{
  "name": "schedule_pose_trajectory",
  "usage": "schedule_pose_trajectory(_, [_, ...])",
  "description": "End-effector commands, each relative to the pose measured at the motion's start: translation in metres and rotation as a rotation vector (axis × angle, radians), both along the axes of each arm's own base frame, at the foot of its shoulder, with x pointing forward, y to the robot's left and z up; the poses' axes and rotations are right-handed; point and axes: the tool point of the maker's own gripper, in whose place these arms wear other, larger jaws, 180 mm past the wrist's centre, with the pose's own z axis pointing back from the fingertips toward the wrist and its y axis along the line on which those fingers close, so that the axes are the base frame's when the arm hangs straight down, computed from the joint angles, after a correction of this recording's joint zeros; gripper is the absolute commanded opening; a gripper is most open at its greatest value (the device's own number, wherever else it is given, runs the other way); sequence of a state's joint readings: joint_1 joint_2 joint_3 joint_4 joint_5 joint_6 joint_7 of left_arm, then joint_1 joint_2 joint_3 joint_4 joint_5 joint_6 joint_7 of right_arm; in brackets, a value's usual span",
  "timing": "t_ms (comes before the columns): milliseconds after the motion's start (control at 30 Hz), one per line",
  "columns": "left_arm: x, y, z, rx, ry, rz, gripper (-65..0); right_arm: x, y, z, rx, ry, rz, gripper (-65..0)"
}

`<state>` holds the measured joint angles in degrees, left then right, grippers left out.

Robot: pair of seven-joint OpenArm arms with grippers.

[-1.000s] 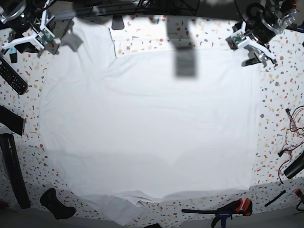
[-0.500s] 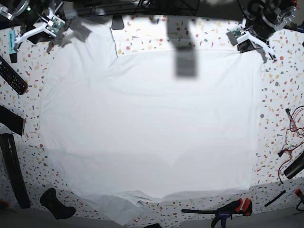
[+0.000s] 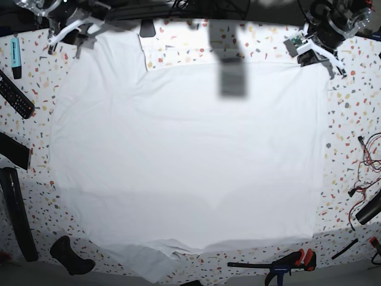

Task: Fold the T-shirt properly
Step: 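Grasp the hem corners of the white shirt with both grippers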

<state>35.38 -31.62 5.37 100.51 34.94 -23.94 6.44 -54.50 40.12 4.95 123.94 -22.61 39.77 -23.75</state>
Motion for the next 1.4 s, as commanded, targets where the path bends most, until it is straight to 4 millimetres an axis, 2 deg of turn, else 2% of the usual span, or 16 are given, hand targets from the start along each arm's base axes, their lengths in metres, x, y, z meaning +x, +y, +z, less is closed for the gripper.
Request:
schedule_pose_trajectory(0, [0.0, 0.013, 0.0, 0.056, 0.006, 0.006, -65.0, 0.0, 0.003, -0.001, -0.002, 0.001, 0.026, -30.3])
schedule_pose_trajectory(200, [-0.001, 0.013, 0.0, 0.056, 0.006, 0.006, -65.0, 0.003, 0.007, -0.02, -0.035, 0.011, 0.079, -30.5])
schedule_pose_trajectory(467, [-0.001, 0.013, 0.0, 0.056, 0.006, 0.006, -65.0, -0.007, 0.001, -0.033, -0.089, 0.047, 0.14, -30.5])
schedule_pose_trajectory(600, [0.0, 0.013, 0.0, 0.054, 0.006, 0.008, -65.0, -0.004, -0.006, -0.032, -0.141, 0.032, 0.178, -31.0])
schedule_pose_trajectory(733, [-0.001, 0.01, 0.0, 0.02, 0.014, 0.026, -65.0, -0.003, -0.007, -0.032, -0.151, 0.028, 0.184, -41.3])
schedule_pose_trajectory(1100, [-0.001, 0.009, 0.0, 0.008, 0.016, 0.033, -65.0, -0.004, -0.004, -0.032, -0.137, 0.029, 0.189, -41.5])
schedule_pose_trajectory(1367, [-0.001, 0.009, 0.0, 0.008, 0.016, 0.033, -65.0, -0.005, -0.014, -0.032, -0.184, 0.035, 0.171, -43.0])
